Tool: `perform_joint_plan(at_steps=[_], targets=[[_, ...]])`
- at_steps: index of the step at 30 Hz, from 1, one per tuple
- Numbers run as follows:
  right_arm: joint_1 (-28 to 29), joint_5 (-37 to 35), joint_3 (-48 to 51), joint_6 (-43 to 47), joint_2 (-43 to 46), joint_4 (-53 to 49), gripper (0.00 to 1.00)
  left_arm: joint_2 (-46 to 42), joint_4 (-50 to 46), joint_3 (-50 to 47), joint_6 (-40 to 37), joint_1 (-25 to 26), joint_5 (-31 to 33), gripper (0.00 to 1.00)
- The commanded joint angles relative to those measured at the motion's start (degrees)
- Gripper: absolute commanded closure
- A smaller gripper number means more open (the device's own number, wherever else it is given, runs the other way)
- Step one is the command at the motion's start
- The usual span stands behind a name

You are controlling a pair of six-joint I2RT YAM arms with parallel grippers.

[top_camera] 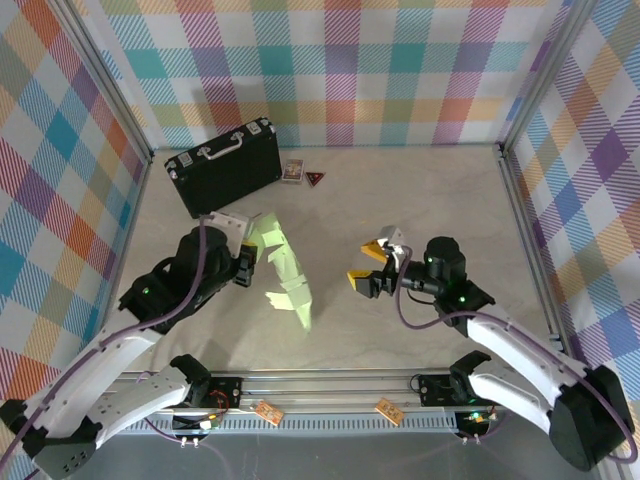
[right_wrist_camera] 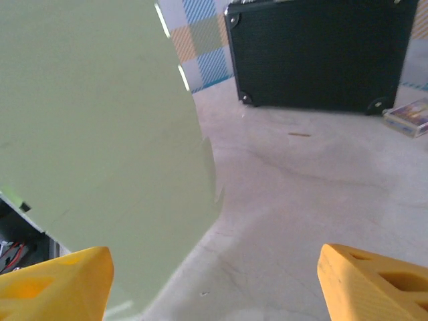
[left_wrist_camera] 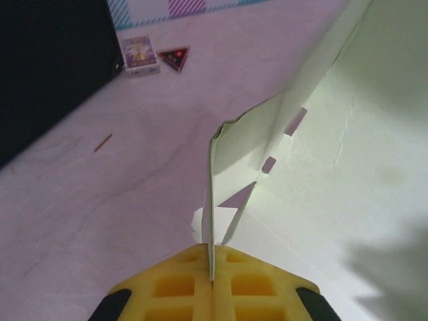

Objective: Fold the paper box

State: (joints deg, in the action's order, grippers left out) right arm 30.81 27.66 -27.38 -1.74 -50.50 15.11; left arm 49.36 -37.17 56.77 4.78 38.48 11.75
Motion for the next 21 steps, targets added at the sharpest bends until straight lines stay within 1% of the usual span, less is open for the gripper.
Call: perform_joint_plan(at_steps=[1, 3, 4, 7, 11, 13, 14, 16, 19, 21], targets=[[-0.13, -7.85, 0.73, -3.68, 6.01, -4.47, 0.15, 2.15, -0.03, 3.34, 2.19, -0.21, 1.79, 1.0], [-0.13, -12.44, -0.44, -6.67, 8.71, -7.64, 0.11, 4.17, -0.64, 4.87, 3.22, -0.18, 1.75, 1.0], [-0.13, -13.83, -1.86, -8.22, 9.58, -9.7, 0.12, 5.66, -1.11, 5.86, 3.91, -0.16, 1.25, 1.0], [-0.11, -13.38, -7.92, -12.06, 9.67, -16.05, 0.15, 9.65, -2.31, 8.18, 5.81, -0.17, -0.01, 1.0], [-0.13, -14.04, -19.73, -21.42, 5.19, -28.02, 0.21, 14.51, -4.24, 10.95, 8.6, -0.2, 0.07, 1.0], [-0.13, -10.76, -25.71, -24.63, 1.12, -33.63, 0.22, 16.51, -5.42, 12.55, 9.27, -0.17, 0.29, 1.0], [-0.13, -8.49, -28.6, -26.11, -1.2, -35.9, 0.25, 17.38, -5.97, 13.27, 9.58, -0.18, 0.38, 1.0], [0.03, -5.08, -34.12, -28.13, -5.2, -39.34, 0.25, 18.69, -6.38, 14.12, 10.06, -0.24, 0.4, 1.0], [0.49, -3.35, -39.87, -29.4, -10.26, -40.69, 0.25, 19.96, -6.25, 14.83, 9.94, 0.15, -0.43, 1.0], [1.05, -3.31, -44.05, -27.0, -14.26, -42.49, 0.24, 20.18, -6.08, 14.86, 9.89, 0.36, -1.05, 1.0]])
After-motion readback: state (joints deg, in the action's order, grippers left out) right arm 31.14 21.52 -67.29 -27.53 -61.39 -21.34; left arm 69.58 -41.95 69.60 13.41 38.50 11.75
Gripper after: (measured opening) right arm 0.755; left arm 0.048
